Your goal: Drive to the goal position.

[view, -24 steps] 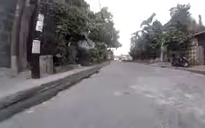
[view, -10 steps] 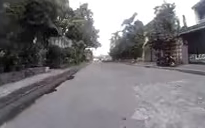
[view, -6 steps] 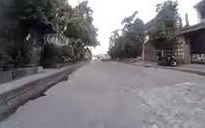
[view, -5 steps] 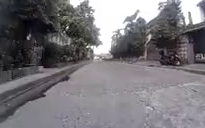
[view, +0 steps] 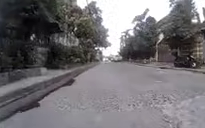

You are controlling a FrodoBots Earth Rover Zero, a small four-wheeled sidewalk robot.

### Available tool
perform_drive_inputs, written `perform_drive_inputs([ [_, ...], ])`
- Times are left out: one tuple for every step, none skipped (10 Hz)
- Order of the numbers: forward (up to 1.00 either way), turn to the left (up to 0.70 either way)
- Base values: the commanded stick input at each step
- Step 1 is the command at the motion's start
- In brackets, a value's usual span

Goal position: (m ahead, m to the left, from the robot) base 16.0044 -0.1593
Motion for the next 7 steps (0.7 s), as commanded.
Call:
perform_drive_inputs([
  [1.00,0.12],
  [1.00,0.12],
  [1.00,0.12],
  [1.00,0.12],
  [1.00,0.12],
  [1.00,0.12],
  [1.00,0.11],
])
